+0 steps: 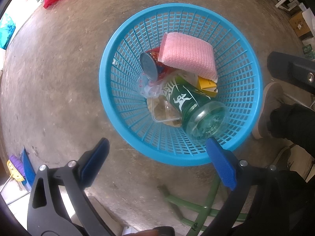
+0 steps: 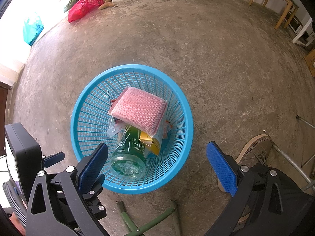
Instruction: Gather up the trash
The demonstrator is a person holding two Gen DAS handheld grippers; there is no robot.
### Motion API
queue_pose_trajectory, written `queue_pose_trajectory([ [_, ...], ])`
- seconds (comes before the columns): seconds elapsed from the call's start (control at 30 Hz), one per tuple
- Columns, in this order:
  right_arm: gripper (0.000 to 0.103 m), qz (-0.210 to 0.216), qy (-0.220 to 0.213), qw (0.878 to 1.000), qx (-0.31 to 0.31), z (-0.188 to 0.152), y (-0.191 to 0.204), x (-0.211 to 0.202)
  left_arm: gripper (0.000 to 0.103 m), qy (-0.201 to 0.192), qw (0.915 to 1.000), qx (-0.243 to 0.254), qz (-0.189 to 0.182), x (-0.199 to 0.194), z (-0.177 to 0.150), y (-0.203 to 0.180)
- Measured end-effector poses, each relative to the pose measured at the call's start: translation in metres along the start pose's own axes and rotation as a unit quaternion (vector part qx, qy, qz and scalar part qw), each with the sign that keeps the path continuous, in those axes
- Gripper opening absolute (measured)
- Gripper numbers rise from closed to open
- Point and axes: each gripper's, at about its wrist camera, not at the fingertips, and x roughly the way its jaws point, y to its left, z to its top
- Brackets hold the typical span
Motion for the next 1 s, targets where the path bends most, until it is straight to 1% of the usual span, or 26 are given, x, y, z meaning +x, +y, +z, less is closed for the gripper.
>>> queue_pose_trajectory([
  [1.0, 0.097, 0.000, 0.000, 1.000, 0.000, 0.0005, -0.0004, -0.0003, 0.095, 0.003, 1.0000, 0.000, -0.004, 0.0019, -0.0023, 0.0012],
])
